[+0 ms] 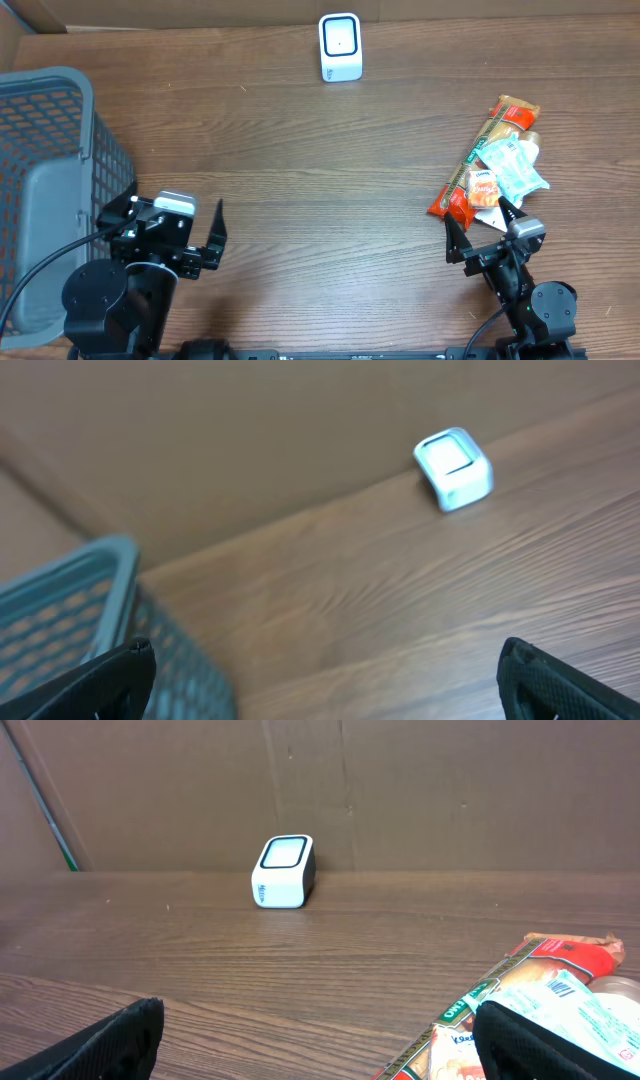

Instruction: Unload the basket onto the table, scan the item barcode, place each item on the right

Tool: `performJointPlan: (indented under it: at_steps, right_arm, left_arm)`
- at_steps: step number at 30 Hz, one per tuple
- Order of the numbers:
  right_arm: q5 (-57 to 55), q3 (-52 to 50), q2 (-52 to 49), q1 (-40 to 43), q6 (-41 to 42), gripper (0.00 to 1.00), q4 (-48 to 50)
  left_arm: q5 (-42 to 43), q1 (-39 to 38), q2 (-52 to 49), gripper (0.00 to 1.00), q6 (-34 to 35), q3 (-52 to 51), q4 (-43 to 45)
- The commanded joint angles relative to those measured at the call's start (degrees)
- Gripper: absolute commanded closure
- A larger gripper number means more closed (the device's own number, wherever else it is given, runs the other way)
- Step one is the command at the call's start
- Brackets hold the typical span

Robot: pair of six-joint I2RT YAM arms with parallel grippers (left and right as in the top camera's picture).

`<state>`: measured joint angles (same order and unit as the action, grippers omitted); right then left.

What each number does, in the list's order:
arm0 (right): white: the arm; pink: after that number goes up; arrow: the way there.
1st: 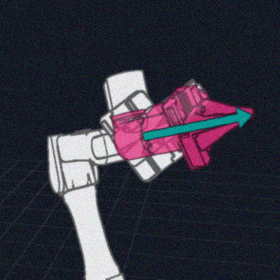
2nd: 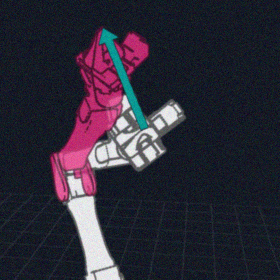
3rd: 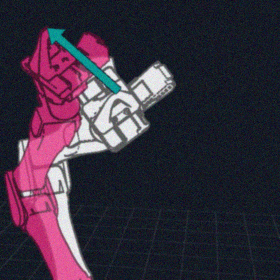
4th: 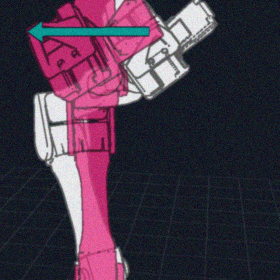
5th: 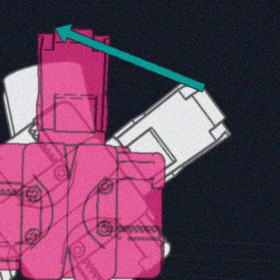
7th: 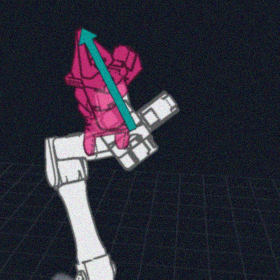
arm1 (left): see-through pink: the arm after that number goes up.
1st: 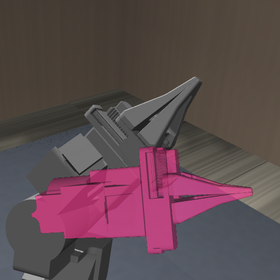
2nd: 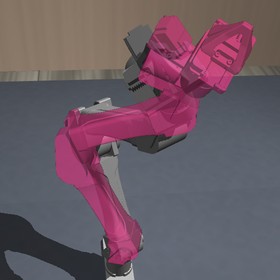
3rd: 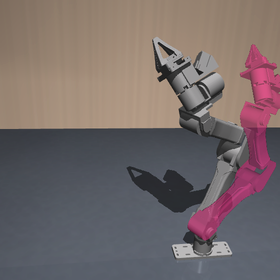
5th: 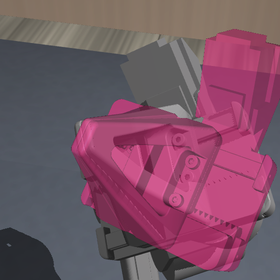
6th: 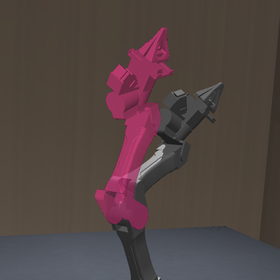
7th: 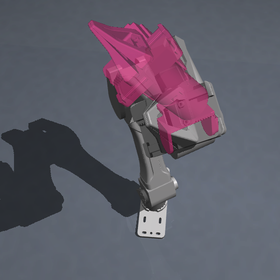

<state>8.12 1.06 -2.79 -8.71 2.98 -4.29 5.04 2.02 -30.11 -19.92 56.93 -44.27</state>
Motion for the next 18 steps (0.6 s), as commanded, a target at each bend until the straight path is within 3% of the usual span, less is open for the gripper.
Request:
performJointPlan:
  at_steps: [1, 18]
  right_arm:
    - [-0.42, -0.59, 0.42, -0.33, 0.17, 0.0, 0.28]
    - [-0.42, -0.59, 0.42, -0.33, 0.17, 0.0, 0.28]
  left_arm:
    - [7.85, 0.2, 1.64, 0.0, -0.87, -2.14, 2.21]
    - [17.7, -2.8, 21.9, 0.0, -0.87, -39.45, 32.61]
